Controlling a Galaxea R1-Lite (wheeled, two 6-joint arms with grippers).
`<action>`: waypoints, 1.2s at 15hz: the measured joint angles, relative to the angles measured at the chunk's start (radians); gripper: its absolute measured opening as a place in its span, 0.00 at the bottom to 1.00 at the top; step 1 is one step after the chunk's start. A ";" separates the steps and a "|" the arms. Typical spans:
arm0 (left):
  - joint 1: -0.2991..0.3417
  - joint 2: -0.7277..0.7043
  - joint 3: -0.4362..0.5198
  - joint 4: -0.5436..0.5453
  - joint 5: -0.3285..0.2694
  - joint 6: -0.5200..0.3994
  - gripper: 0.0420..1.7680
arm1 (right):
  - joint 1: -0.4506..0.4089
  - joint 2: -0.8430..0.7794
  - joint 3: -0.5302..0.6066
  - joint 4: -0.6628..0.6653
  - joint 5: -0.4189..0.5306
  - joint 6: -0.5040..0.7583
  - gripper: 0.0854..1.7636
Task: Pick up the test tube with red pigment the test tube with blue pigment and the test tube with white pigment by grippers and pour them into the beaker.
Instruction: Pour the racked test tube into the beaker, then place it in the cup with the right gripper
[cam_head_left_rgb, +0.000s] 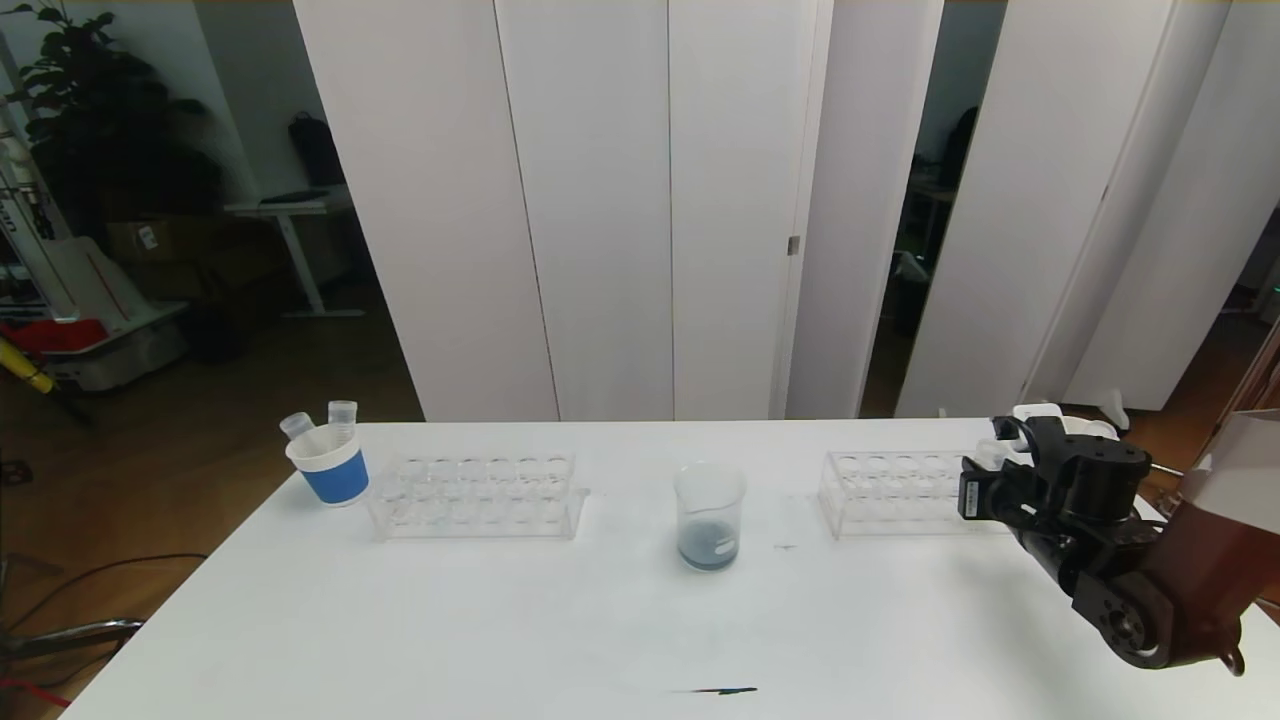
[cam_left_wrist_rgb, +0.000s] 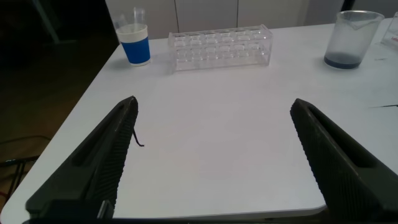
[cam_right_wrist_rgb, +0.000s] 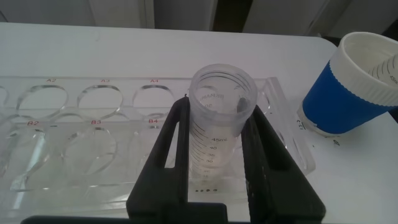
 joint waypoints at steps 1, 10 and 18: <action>0.000 0.000 0.000 0.000 0.000 0.000 0.99 | 0.000 0.001 0.000 0.000 0.000 0.001 0.29; 0.000 0.000 0.000 0.000 0.000 0.000 0.99 | 0.002 0.007 0.003 -0.002 0.004 0.027 0.29; 0.000 0.000 0.000 0.000 0.000 0.000 0.99 | -0.006 -0.064 -0.008 0.000 0.036 0.029 0.29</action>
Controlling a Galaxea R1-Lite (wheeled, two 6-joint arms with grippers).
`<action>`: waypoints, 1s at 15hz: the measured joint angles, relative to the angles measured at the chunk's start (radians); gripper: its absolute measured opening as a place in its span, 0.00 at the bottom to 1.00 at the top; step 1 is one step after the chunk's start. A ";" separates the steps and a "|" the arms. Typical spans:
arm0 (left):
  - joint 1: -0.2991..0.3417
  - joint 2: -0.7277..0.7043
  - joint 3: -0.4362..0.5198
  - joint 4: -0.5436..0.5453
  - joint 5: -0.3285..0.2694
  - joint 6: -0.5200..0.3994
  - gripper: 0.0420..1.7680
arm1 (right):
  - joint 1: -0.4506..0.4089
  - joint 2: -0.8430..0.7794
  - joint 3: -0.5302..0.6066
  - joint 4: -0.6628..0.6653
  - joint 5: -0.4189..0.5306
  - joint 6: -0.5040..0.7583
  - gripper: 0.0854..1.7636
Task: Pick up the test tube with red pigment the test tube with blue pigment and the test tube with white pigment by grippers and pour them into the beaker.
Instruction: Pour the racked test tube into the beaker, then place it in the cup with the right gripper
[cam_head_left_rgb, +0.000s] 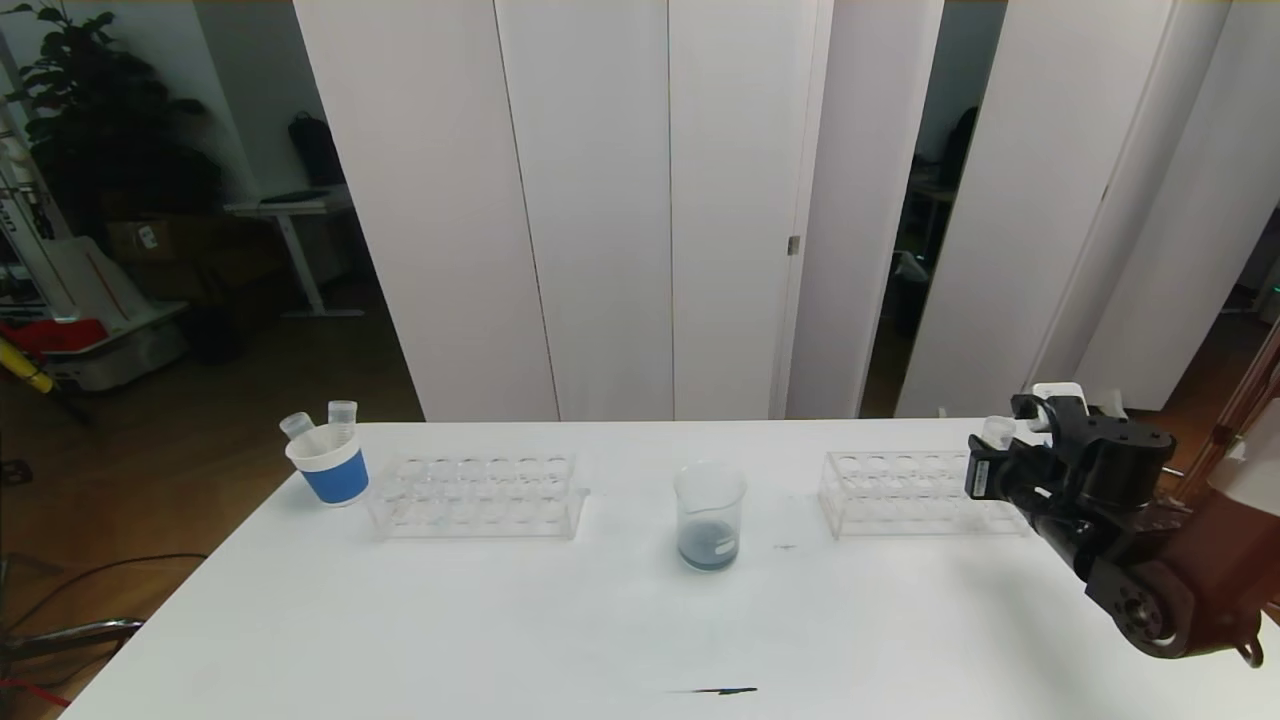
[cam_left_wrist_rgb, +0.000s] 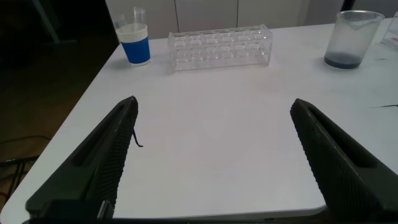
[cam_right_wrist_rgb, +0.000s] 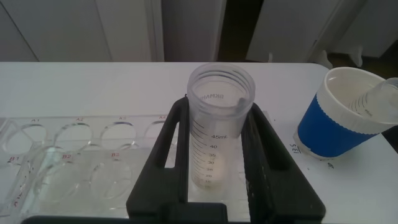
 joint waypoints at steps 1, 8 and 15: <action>0.000 0.000 0.000 0.000 0.000 0.000 0.99 | -0.003 -0.016 -0.003 0.000 0.021 0.000 0.29; 0.000 0.000 0.000 0.000 0.000 0.000 0.99 | -0.021 -0.083 -0.244 -0.001 0.101 -0.005 0.29; 0.000 0.000 0.000 0.000 0.000 0.000 0.99 | -0.027 -0.102 -0.646 0.374 0.438 -0.012 0.29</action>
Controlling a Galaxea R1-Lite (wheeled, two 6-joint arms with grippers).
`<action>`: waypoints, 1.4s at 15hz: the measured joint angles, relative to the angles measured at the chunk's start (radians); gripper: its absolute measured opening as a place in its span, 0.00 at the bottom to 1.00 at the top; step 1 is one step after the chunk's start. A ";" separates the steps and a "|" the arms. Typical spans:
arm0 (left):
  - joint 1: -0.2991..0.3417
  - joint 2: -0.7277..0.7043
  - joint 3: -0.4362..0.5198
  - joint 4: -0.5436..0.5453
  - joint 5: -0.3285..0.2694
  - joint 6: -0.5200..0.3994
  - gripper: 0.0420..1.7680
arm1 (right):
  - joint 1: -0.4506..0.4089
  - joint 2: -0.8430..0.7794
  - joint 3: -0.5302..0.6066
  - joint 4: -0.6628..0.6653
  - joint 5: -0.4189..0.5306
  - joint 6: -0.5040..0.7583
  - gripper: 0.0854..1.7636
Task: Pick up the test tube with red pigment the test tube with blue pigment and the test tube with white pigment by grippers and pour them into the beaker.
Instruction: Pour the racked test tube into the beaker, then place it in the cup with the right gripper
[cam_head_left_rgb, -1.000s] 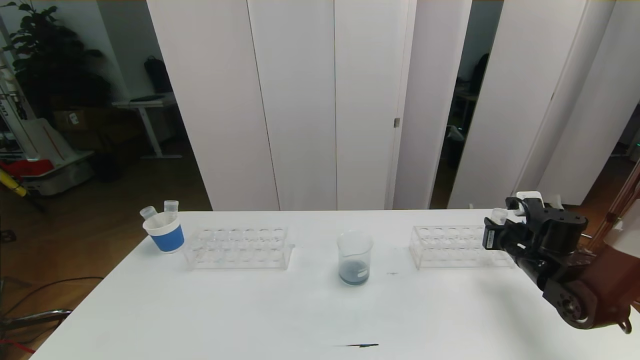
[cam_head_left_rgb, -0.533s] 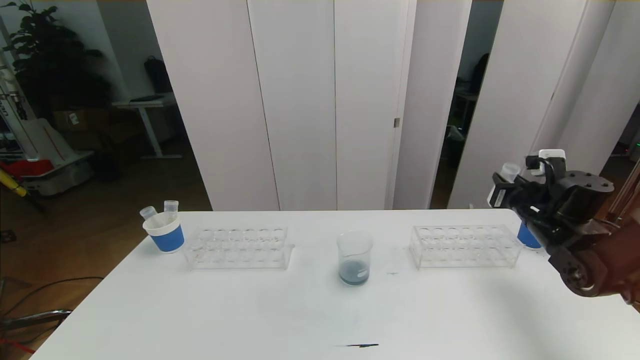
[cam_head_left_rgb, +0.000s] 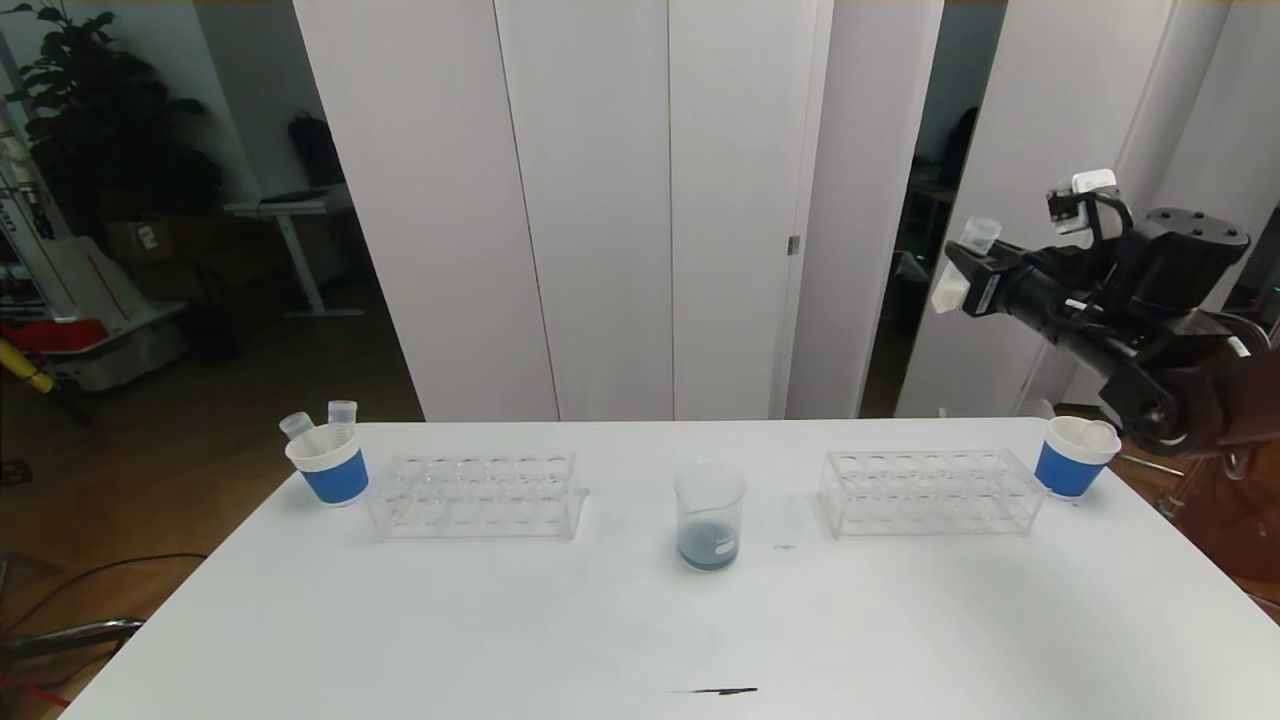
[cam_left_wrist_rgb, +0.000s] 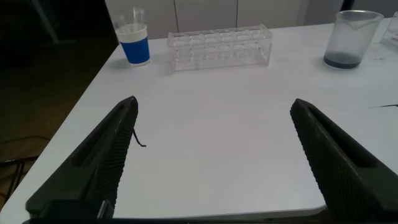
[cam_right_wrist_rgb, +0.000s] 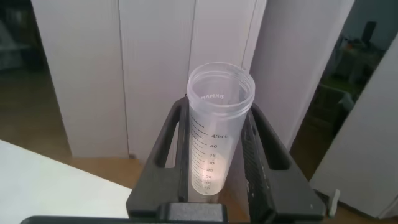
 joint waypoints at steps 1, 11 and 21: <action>0.000 0.000 0.000 0.000 0.000 0.000 0.99 | 0.007 0.004 -0.061 0.059 0.052 0.000 0.29; 0.000 0.000 0.000 0.000 0.000 0.000 0.99 | 0.152 0.028 -0.030 0.105 0.274 -0.298 0.29; 0.000 0.000 0.000 0.000 0.000 0.000 0.99 | 0.235 0.107 -0.013 0.081 0.273 -0.521 0.29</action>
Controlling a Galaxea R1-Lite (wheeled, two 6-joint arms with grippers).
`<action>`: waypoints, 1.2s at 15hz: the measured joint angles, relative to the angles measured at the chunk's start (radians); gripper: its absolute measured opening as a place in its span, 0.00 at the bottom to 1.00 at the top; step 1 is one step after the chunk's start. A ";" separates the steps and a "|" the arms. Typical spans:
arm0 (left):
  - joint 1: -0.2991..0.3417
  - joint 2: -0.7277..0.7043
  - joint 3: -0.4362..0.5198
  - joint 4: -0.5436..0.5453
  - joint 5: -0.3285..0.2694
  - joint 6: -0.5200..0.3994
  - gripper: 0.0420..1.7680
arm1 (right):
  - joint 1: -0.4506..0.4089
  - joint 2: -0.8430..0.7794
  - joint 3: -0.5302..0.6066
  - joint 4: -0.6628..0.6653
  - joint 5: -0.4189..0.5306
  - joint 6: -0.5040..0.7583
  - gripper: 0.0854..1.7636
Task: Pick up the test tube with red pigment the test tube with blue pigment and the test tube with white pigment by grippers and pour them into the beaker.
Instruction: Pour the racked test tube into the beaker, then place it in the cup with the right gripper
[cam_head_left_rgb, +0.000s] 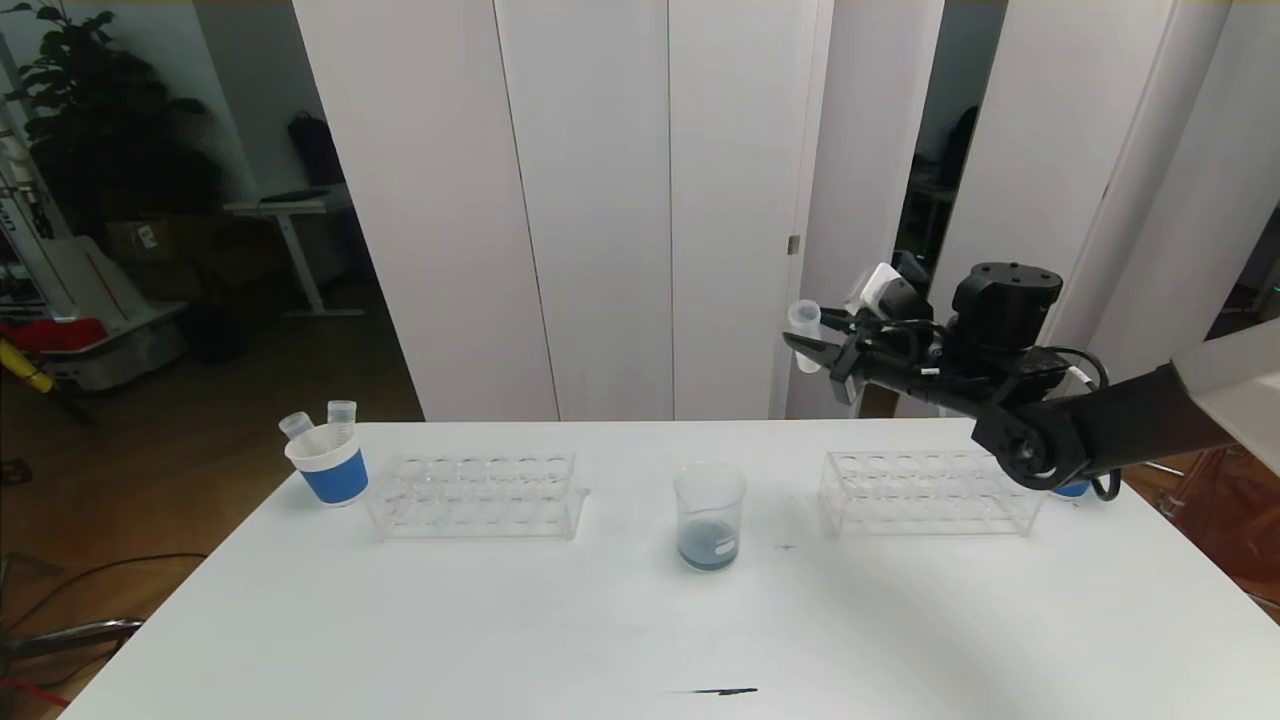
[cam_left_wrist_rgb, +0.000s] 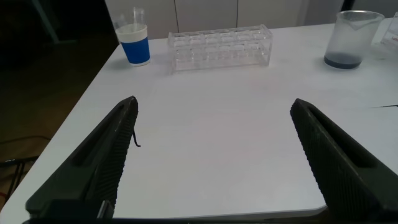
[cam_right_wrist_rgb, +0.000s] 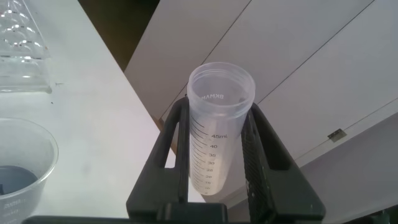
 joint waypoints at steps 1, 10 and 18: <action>0.000 0.000 0.000 0.000 0.000 0.000 0.99 | 0.014 0.008 -0.003 0.000 0.000 -0.015 0.29; 0.000 0.000 0.000 0.000 0.000 0.000 0.99 | 0.055 0.108 -0.089 0.000 0.087 -0.401 0.29; 0.000 0.000 0.000 0.000 0.000 0.000 0.99 | 0.067 0.136 -0.105 0.001 0.200 -0.582 0.29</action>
